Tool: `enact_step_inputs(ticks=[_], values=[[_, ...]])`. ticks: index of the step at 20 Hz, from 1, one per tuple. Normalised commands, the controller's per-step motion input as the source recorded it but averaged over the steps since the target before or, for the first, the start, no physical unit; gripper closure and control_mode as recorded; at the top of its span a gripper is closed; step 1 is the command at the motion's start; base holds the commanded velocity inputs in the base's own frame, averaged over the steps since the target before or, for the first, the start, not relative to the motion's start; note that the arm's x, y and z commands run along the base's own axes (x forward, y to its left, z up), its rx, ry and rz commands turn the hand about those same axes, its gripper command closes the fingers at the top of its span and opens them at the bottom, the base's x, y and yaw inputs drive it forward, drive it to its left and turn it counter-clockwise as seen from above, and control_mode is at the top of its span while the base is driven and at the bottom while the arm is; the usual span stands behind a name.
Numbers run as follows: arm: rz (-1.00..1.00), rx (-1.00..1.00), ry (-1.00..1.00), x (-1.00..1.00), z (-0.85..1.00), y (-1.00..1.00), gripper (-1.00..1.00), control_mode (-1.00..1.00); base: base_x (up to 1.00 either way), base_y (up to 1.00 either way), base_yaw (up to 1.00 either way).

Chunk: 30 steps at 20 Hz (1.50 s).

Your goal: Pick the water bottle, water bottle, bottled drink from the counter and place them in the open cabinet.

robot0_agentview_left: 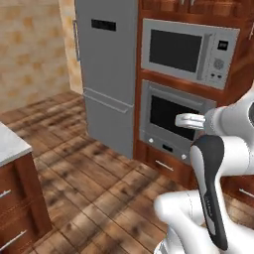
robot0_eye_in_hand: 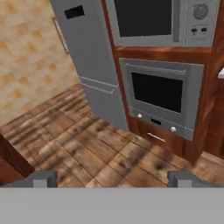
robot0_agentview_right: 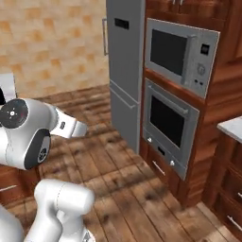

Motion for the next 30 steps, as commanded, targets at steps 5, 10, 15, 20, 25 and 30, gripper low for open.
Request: enact_step_inputs(ticks=[5, 10, 15, 20, 25, 30], values=[[0.00, 0.00, 0.00, 0.00, 0.00, 0.00, -1.00, 1.00, -0.05, 0.00, 1.00], [0.00, 0.00, 0.00, 0.00, 0.00, 0.00, -1.00, 1.00, 0.09, 0.09, 0.83], [0.00, 0.00, 0.00, 0.00, 0.00, 0.00, -1.00, 1.00, 0.70, 0.39, -0.02], [0.00, 0.00, 0.00, 0.00, 0.00, 0.00, -1.00, 1.00, 0.80, 0.29, 0.00], [0.00, 0.00, 0.00, 0.00, 0.00, 0.00, -1.00, 1.00, 0.37, 0.58, 0.02], [0.00, 0.00, 0.00, 0.00, 0.00, 0.00, -1.00, 1.00, 0.31, 0.72, 0.04]])
